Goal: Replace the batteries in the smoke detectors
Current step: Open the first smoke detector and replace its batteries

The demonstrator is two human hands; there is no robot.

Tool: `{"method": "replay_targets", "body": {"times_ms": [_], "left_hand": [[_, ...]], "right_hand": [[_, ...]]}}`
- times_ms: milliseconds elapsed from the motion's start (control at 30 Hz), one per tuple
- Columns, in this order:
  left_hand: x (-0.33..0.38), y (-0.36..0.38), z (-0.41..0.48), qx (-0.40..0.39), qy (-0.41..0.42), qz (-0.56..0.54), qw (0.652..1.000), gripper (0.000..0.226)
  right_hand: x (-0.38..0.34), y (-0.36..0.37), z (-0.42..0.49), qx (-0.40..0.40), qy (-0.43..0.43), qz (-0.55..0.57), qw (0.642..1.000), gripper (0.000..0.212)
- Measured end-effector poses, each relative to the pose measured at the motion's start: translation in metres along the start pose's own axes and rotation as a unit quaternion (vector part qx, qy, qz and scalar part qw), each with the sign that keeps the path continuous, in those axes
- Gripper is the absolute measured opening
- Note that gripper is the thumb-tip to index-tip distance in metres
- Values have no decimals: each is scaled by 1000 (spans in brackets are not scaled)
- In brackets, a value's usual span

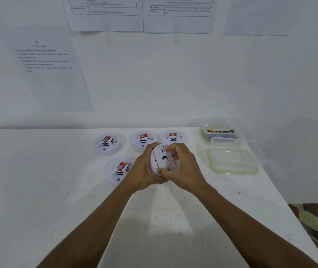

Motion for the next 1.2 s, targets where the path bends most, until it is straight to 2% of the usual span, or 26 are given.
{"method": "replay_targets", "body": {"times_ms": [167, 333, 500, 700, 900, 1067, 1200], "left_hand": [[-2, -3, -3, -4, -2, -23, 1000, 85], [3, -2, -3, -9, -25, -22, 999, 74], [2, -3, -2, -14, -19, -18, 1000, 81], [10, -2, -3, -18, -19, -9, 1000, 80], [6, -2, -7, -27, 8, -6, 1000, 91], [6, -5, -3, -25, 3, 10, 1000, 92], [-3, -18, -6, 3, -6, 7, 1000, 98]], "right_hand": [[1, 0, 3, -16, -20, -4, 1000, 63], [-4, -9, 5, -20, -20, -14, 1000, 69], [-8, -13, 2, -6, 1, 1, 1000, 72], [-11, -17, 2, -13, -13, -7, 1000, 66], [-7, -18, -4, -27, -47, -1, 999, 62], [-9, -24, -3, -33, -41, 14, 999, 60], [0, -42, -1, 23, -40, 29, 999, 45]]}}
Point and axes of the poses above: each hand's wrist, its own z-axis towards the middle knuckle, its own y-axis out of the palm, x = y × z, the point moved 3 cm from there along z, towards the middle knuckle, and after that the axes turned 4 degrees about -z, right-handed, at the moved point
